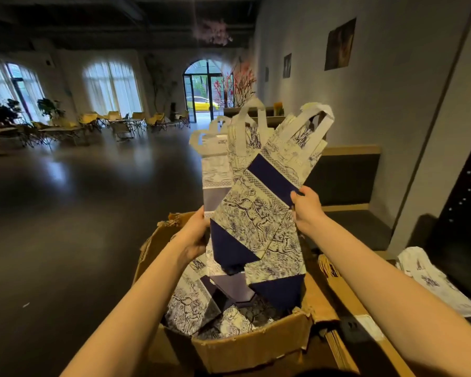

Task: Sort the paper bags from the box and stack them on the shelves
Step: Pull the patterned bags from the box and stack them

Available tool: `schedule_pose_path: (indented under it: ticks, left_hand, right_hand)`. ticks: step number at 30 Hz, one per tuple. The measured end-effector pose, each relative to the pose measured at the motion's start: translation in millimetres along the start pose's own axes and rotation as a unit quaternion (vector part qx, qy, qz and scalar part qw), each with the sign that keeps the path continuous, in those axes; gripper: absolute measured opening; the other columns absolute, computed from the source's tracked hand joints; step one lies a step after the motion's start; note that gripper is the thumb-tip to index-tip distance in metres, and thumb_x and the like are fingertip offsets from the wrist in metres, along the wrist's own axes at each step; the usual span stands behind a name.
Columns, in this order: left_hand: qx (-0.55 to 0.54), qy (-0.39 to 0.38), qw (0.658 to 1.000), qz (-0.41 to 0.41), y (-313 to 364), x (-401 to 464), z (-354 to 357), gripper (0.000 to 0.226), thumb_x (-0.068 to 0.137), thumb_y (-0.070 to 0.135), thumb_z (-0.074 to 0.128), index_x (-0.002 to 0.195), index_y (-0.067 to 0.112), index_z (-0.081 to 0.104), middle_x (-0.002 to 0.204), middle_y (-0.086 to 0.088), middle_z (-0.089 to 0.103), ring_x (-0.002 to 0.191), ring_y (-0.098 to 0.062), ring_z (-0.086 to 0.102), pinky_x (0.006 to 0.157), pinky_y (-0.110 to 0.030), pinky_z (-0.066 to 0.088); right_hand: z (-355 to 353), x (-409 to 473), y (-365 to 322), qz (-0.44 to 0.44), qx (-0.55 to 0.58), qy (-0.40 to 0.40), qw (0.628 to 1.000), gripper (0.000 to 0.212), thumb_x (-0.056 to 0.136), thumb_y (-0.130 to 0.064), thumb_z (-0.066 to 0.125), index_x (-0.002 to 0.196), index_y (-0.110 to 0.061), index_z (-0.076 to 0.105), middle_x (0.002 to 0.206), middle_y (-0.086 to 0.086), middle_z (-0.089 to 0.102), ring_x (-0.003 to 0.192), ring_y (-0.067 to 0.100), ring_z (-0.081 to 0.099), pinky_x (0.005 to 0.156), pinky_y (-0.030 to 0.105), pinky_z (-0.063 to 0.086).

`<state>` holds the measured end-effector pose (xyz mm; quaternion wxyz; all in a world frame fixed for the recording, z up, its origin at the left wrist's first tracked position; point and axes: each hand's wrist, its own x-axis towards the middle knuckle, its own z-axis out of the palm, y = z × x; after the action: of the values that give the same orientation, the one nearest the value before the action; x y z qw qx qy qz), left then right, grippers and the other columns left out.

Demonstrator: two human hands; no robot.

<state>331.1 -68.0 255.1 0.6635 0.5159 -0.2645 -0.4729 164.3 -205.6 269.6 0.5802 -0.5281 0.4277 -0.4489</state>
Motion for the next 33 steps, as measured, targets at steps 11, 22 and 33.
schedule_pose_path:
  ticks: [11, 22, 33]
  left_hand:
    - [0.089, -0.041, 0.994, 0.057, 5, -11, 6, 0.032, 0.09, -0.002, 0.051, 0.113, 0.02, 0.05, 0.091, -0.002, 0.064, 0.063, -0.005, 0.069, 0.055, -0.021, 0.056]
    - [0.107, 0.06, 0.986, 0.115, 3, 2, -11, 0.029, 0.092, 0.002, 0.053, 0.12, 0.004, 0.054, 0.106, -0.016, 0.063, 0.076, -0.013, 0.066, 0.063, -0.025, 0.056]
    - [0.144, 0.143, 0.974, 0.101, -16, 27, -8, 0.033, 0.098, 0.025, 0.045, 0.128, 0.013, 0.048, 0.128, -0.01, 0.057, 0.116, -0.029, 0.054, 0.102, -0.052, 0.042]
  right_hand:
    - [16, 0, 23, 0.074, 0.1, -0.047, 0.991, 0.057, 0.099, 0.003, 0.036, 0.15, -0.013, 0.017, 0.152, 0.006, 0.027, 0.139, 0.019, 0.027, 0.112, 0.029, 0.021]
    - [6, -3, 16, -0.042, 0.02, -0.038, 0.998, 0.028, 0.102, -0.011, 0.033, 0.127, -0.014, 0.045, 0.113, 0.006, 0.059, 0.091, 0.013, 0.06, 0.07, 0.024, 0.053]
    - [38, -14, 27, -0.105, -0.005, -0.07, 0.992, 0.026, 0.104, -0.015, 0.031, 0.126, -0.02, 0.043, 0.122, 0.006, 0.057, 0.106, 0.02, 0.059, 0.078, 0.03, 0.053]
